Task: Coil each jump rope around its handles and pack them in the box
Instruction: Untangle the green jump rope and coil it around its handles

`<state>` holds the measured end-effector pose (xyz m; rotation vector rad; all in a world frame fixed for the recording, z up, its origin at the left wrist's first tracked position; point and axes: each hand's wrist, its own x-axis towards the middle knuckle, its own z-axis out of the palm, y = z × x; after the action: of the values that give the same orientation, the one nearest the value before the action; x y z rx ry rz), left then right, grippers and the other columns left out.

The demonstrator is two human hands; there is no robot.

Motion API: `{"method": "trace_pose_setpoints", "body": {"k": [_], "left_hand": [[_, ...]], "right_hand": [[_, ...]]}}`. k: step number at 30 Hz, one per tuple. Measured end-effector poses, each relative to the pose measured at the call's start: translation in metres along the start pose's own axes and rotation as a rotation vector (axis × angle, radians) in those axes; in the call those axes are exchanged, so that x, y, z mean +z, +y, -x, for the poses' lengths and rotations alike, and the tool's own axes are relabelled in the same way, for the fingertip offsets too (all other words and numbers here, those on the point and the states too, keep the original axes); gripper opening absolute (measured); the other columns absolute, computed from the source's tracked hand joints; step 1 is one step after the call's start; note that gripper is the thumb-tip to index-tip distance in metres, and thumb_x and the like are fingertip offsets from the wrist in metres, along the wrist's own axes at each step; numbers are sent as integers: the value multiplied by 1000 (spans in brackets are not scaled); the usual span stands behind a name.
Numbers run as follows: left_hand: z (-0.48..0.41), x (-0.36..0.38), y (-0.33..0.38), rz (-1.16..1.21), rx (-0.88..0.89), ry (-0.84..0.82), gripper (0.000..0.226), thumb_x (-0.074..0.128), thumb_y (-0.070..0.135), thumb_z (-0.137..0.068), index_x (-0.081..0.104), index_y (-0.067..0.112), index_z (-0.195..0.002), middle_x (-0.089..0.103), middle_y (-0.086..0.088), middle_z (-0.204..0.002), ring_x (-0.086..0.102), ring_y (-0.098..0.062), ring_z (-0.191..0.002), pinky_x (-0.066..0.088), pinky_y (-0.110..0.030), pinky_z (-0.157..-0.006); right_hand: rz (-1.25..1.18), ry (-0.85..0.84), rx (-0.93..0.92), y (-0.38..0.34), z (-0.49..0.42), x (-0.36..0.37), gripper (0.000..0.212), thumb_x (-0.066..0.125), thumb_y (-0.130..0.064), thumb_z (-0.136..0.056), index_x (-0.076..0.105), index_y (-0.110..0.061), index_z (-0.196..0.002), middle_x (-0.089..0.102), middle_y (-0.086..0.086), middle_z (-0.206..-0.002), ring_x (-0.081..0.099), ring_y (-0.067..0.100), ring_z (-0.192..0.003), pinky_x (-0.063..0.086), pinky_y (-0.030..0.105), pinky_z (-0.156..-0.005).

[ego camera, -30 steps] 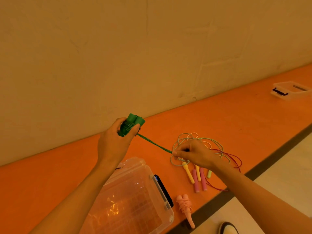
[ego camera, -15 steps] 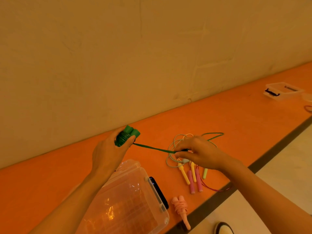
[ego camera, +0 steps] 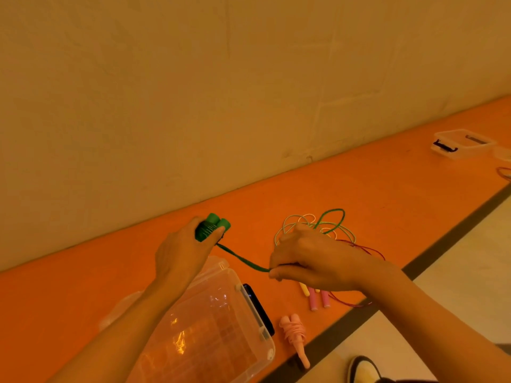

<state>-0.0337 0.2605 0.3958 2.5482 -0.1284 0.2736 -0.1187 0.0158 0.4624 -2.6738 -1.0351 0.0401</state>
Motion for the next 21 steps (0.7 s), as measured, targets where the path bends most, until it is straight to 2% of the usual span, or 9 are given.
{"method": "trace_pose_setpoints", "body": {"k": [2, 5, 8, 10, 13, 15, 17, 19, 21], "left_hand": [[7, 3, 6, -62, 57, -50, 55, 42, 77, -83, 58, 42, -122, 55, 20, -71, 50, 0, -56, 32, -24, -44], [16, 8, 16, -81, 138, -109, 51, 40, 71, -89, 56, 41, -128, 58, 18, -76, 46, 3, -55, 28, -17, -43], [30, 18, 25, 6, 269, -159, 68, 13, 73, -91, 59, 37, -126, 57, 15, -65, 47, -2, -45, 37, -17, -42], [44, 25, 31, 64, 320, -224, 78, 3, 71, -88, 57, 34, -130, 50, 14, -59, 45, -4, -43, 35, -17, -42], [68, 26, 55, 43, 376, -368, 77, 8, 71, -84, 45, 36, -142, 57, 13, -68, 49, -2, -52, 30, -14, -48], [78, 29, 69, 14, 395, -440, 67, 24, 76, -87, 41, 41, -142, 61, 13, -77, 52, -1, -60, 31, -14, -52], [84, 31, 78, 4, 414, -471, 65, 37, 78, -86, 43, 43, -140, 54, 15, -71, 50, -1, -61, 32, -15, -54], [86, 33, 81, -20, 447, -461, 65, 38, 82, -84, 48, 42, -134, 48, 18, -65, 49, -1, -60, 33, -14, -54], [86, 32, 83, -26, 472, -437, 59, 40, 79, -87, 50, 40, -129, 49, 17, -65, 50, -2, -60, 34, -12, -54]], "right_hand": [[-15, 41, -13, -4, -2, -6, 24, 52, -40, -101, 68, -26, -92, 66, -15, -86, 48, 0, -80, 34, 31, -83], [-62, 146, -9, -5, -3, -17, 19, 57, -36, -98, 69, -26, -89, 64, -18, -83, 43, -5, -76, 30, 26, -77], [-77, 255, 5, -3, -5, -24, 19, 57, -37, -98, 70, -26, -89, 65, -18, -81, 49, -5, -76, 29, 23, -75], [-86, 321, 33, 3, -7, -27, 24, 55, -39, -98, 70, -24, -89, 65, -18, -82, 52, -4, -78, 31, 23, -75], [-195, 402, 82, 16, -6, -33, 29, 55, -39, -96, 73, -18, -87, 67, -16, -83, 60, 3, -80, 44, 32, -73], [-233, 404, 86, 19, -7, -32, 26, 60, -34, -96, 74, -15, -87, 69, -11, -82, 62, 6, -79, 47, 33, -70], [-228, 375, 81, 18, -10, -26, 21, 62, -29, -96, 75, -14, -89, 71, -10, -83, 62, 6, -79, 47, 33, -68], [-246, 350, 122, 20, -14, -19, 20, 62, -28, -96, 75, -14, -91, 71, -11, -85, 62, 7, -80, 48, 34, -68], [-339, 346, 194, 23, -15, -14, 19, 62, -27, -96, 75, -14, -92, 69, -12, -85, 63, 8, -81, 49, 35, -70]]}}
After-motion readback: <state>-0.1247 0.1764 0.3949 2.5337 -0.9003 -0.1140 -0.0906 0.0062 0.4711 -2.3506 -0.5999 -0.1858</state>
